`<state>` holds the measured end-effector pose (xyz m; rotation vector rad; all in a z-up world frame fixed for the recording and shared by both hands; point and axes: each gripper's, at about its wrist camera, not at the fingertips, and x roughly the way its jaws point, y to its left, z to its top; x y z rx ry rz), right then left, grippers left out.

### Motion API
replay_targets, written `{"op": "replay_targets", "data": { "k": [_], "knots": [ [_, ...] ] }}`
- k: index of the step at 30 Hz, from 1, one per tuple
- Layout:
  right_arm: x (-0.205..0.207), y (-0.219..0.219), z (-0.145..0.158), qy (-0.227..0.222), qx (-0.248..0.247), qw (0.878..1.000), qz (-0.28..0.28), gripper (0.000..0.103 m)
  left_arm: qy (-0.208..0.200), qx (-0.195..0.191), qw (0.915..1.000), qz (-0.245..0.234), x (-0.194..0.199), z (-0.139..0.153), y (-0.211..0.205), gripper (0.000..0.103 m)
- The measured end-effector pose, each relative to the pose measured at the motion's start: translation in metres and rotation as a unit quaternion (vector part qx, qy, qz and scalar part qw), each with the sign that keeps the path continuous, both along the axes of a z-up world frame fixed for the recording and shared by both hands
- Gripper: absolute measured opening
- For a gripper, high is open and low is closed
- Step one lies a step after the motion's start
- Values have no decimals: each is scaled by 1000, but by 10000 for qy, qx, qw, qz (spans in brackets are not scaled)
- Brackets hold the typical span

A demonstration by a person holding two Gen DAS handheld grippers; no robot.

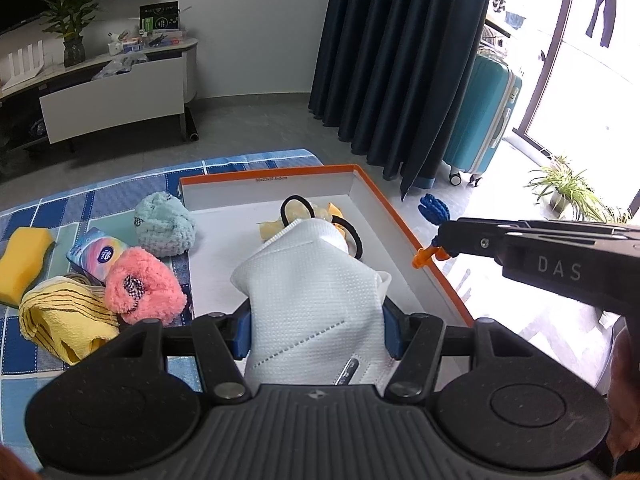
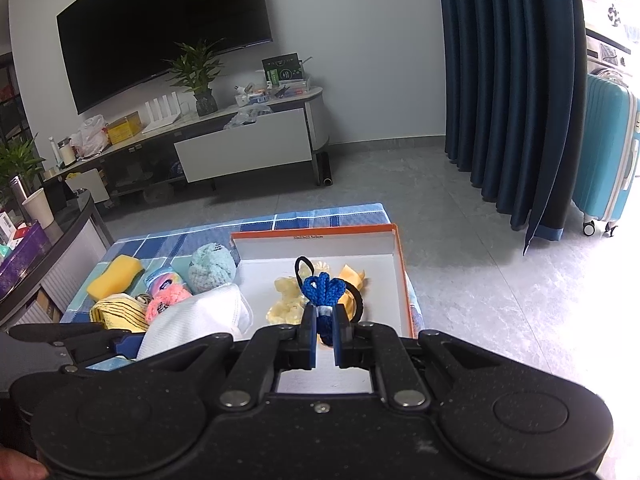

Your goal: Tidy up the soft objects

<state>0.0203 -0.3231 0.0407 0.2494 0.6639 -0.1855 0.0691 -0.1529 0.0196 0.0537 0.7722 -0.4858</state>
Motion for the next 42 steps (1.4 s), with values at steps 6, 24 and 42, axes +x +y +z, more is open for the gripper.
{"op": "replay_targets", "data": {
  "k": [6,24,42],
  "knots": [
    [5,-3,-3,51,-24,10000,4,10,23,10,10000,-45,1,-2,-5,61],
    [21,-8,-9,139,-78,9999,20,10,64,17,9999,-126,5,-3,-13,61],
    [40,-22,-14,229,-101,9997,-55,10,180,0,9996,-223,13,-11,-17,61]
  ]
}}
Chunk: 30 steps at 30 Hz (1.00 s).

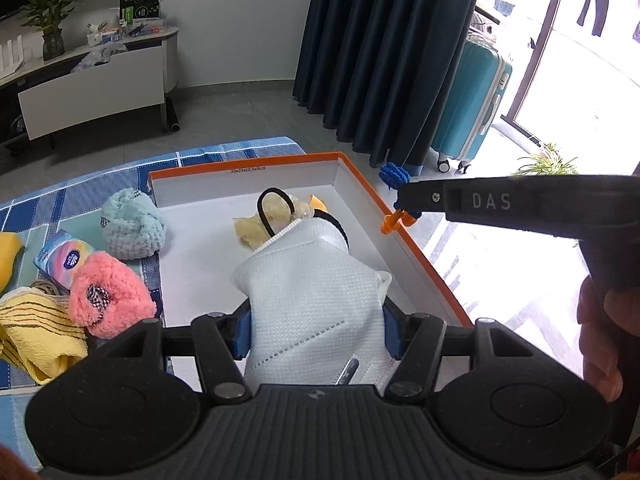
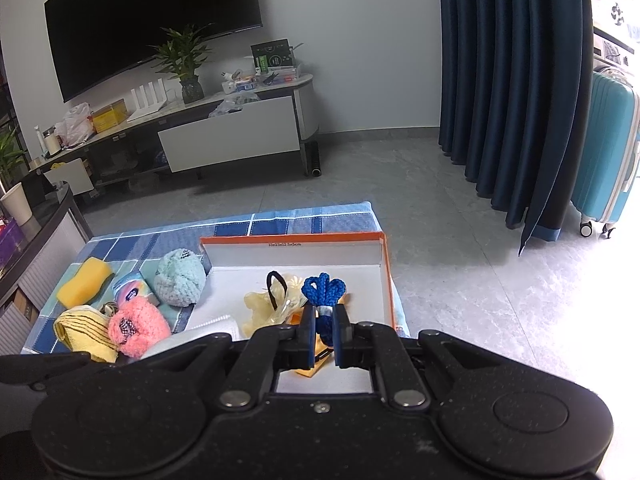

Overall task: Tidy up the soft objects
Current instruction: 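Lower the earplugs and white mask into the white box and open both grippers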

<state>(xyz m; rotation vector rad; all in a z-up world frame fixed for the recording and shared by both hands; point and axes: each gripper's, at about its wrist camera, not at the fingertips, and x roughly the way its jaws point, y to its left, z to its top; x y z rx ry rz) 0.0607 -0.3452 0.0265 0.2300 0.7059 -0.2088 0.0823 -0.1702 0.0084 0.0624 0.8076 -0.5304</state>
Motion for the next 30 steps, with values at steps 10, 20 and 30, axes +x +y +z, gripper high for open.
{"op": "replay_targets", "data": {
  "k": [10,20,30],
  "knots": [
    [14,-11,-2,49,4,10000,-79,12,66,-24,9999,-77,4,-5,-4,61],
    [12,-15,3,-77,12,9998,-173,19,139,-95,9994,-301,4,-8,-11,64],
    [-4,-12,16,-224,-8,9996,-191,20,47,-199,9986,-492,-5,-1,-14,93]
  ]
}}
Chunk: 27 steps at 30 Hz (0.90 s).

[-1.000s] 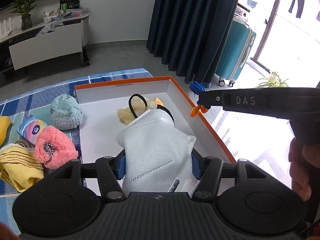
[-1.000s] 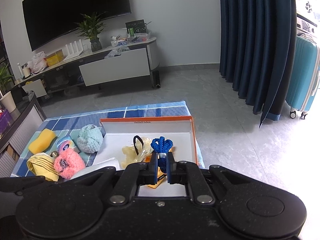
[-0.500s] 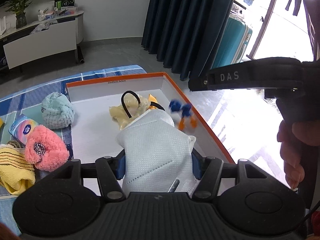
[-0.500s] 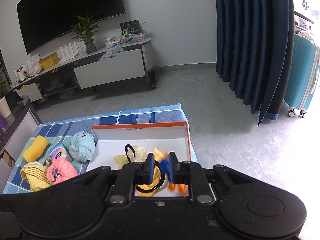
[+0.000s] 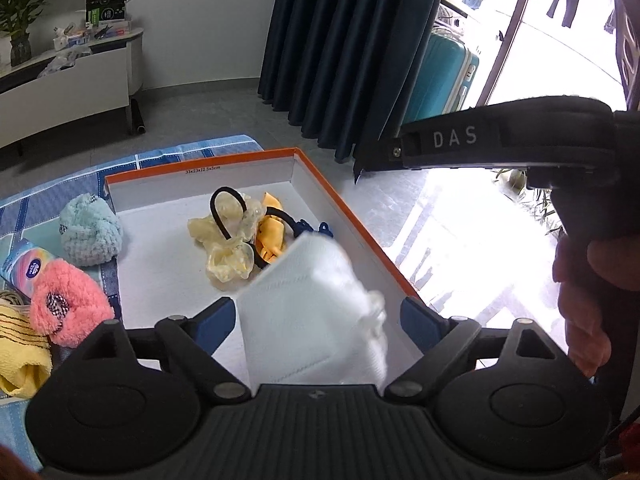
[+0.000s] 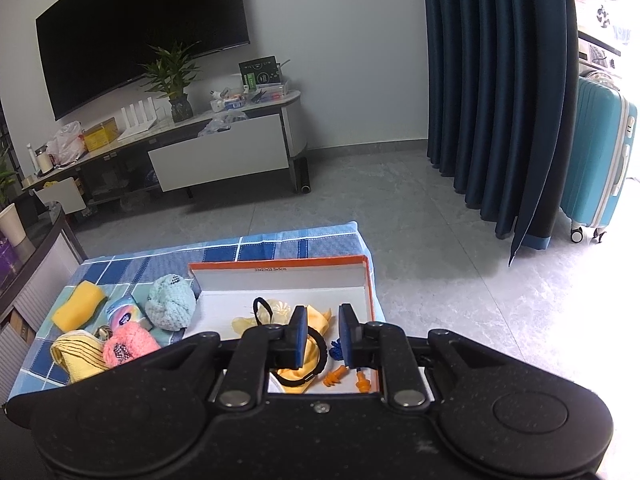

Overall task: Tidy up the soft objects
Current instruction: 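Lower the earplugs and white mask into the white box and open both grippers, then reach the left gripper to the yellow striped towel and grasp it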

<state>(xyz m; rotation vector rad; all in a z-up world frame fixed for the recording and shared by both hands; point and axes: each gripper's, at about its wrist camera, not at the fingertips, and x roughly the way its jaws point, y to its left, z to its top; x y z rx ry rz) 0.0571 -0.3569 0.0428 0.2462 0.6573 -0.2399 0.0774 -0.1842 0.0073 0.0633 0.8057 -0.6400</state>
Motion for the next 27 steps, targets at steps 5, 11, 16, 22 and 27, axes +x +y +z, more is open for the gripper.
{"op": "replay_targets", "data": {
  "k": [5,11,16,22,27],
  "knots": [
    [-4,5,6,-55,-8,10000,30,22,-82,-19,9999,82,-3,7,3,97],
    [-12,12,13,-102,-32,9999,77,25,-132,72,9990,416,-4,12,15,98],
    [-17,22,11,-45,-32,9999,156,27,-123,132,9971,742,-4,16,33,98],
    [-21,38,3,38,62,9997,228,37,-126,193,9940,1066,-6,21,57,98],
    [-23,54,0,70,83,9994,340,51,-109,194,9906,1348,-10,22,82,98]
  ]
}}
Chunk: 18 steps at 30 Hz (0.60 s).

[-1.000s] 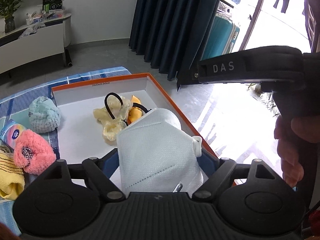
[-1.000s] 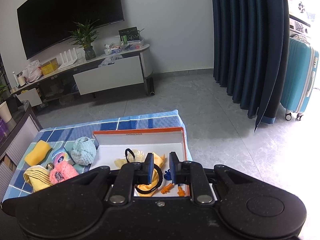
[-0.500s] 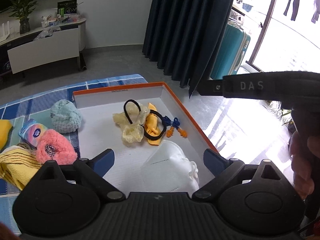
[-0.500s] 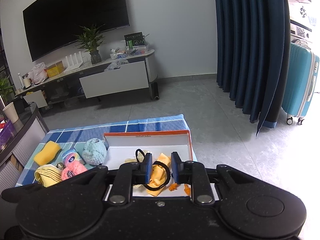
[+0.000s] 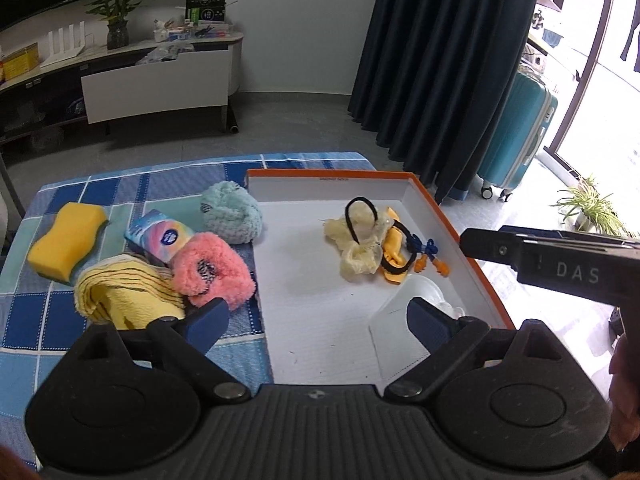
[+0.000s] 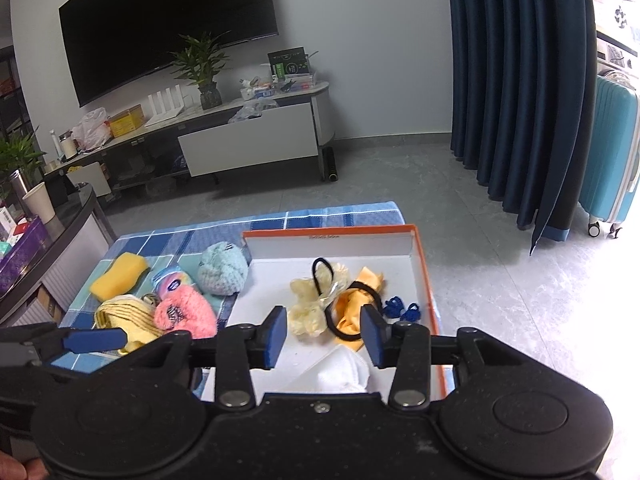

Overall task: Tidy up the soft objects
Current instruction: 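Reach the left gripper to the yellow striped towel and grasp it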

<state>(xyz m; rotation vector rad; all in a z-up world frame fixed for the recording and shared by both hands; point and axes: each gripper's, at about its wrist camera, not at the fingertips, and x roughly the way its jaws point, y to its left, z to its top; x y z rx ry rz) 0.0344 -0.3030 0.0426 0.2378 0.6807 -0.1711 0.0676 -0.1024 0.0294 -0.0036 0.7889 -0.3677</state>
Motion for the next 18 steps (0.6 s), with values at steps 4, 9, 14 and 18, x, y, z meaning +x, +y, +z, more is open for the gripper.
{"op": "replay_targets", "data": {
  "k": [4,9,14,18],
  "knots": [
    [2,14,-2,31,24,9999,147,51,23,-8,9997,259,-2,1,22,98],
    [8,31,-5,75,66,9994,327,52,27,-7,9987,499,-5,3,43,98],
    [13,48,-9,136,62,9986,500,52,44,-22,9976,686,-7,4,60,98],
    [18,57,-11,173,68,9981,595,54,54,-29,9970,777,-8,4,69,98]
  ]
}}
